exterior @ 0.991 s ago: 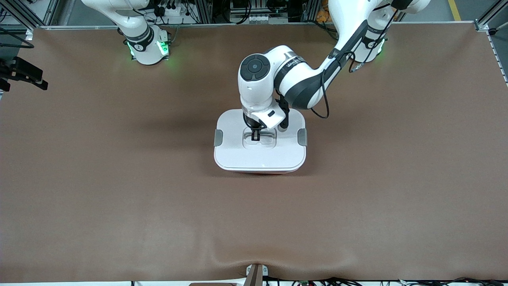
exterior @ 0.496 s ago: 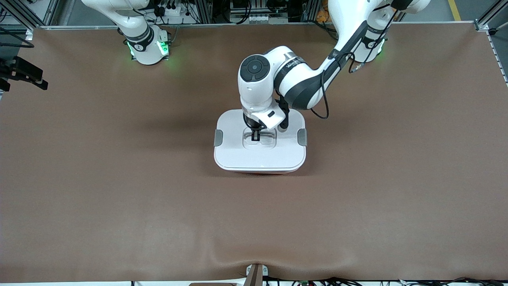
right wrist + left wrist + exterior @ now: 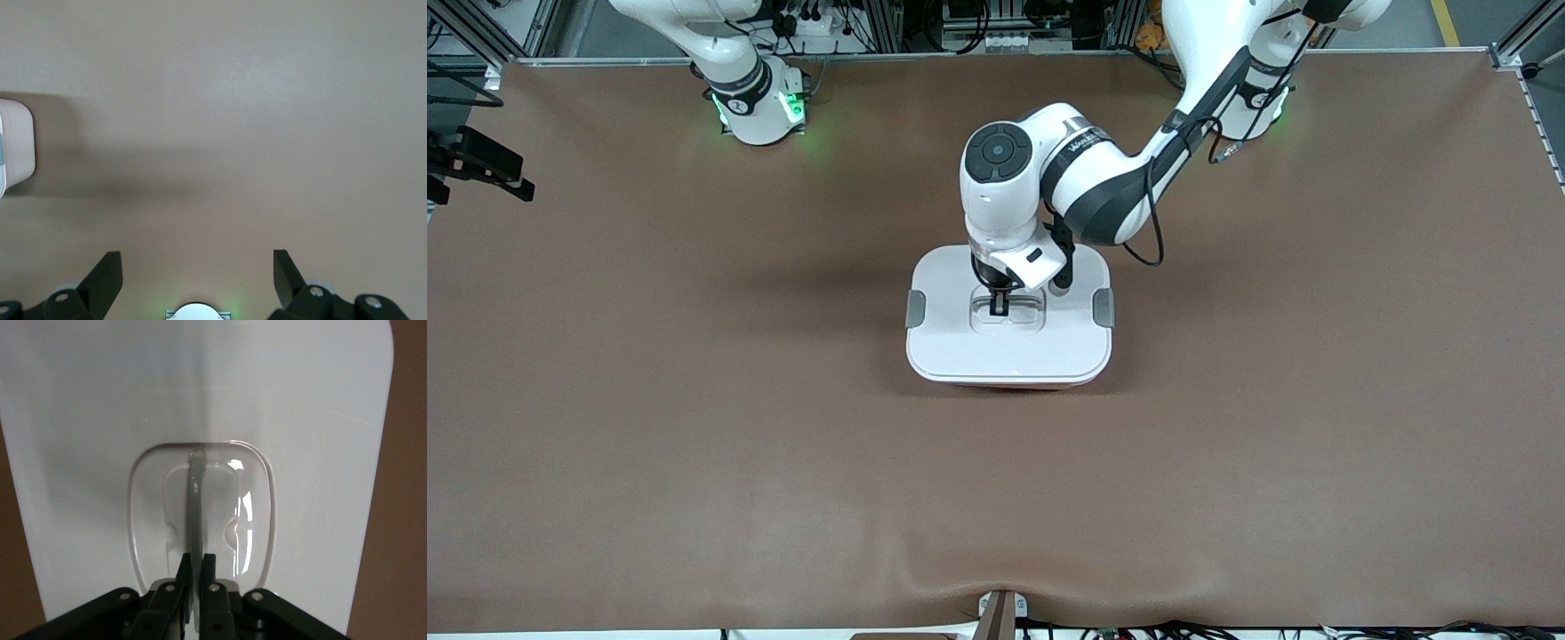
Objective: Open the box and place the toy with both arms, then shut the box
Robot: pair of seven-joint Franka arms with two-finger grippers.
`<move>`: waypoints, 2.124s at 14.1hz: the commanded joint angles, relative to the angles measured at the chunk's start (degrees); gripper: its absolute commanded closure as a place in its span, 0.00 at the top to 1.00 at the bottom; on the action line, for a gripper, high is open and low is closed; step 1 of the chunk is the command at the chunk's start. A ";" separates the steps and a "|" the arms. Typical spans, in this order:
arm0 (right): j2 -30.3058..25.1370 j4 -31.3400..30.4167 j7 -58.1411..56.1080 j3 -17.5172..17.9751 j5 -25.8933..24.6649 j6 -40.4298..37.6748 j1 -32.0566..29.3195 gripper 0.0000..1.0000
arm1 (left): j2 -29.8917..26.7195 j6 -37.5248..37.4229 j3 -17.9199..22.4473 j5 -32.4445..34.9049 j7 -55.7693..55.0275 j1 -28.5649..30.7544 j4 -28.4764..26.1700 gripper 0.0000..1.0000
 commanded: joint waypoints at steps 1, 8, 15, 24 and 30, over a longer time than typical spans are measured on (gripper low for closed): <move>0.46 1.08 -0.68 0.11 -0.79 -0.76 0.19 1.00 | 0.66 0.57 0.13 1.34 -1.65 -0.71 1.08 0.00; 0.46 1.08 -0.68 0.11 -0.62 -0.76 0.19 1.00 | 1.01 0.66 0.13 1.69 -1.65 -1.06 0.99 0.00; 0.46 1.08 -0.60 0.11 -0.62 -1.11 0.19 1.00 | 1.01 0.58 0.13 1.60 -1.83 -1.07 0.90 0.00; 0.46 1.08 -0.60 0.11 -0.62 -1.11 0.36 1.00 | 1.10 0.57 0.13 1.33 -1.74 -1.06 0.82 0.73; 0.46 1.08 -0.60 0.11 -0.70 -1.11 0.45 1.00 | 0.66 0.49 0.13 1.51 -1.48 -0.98 0.64 1.00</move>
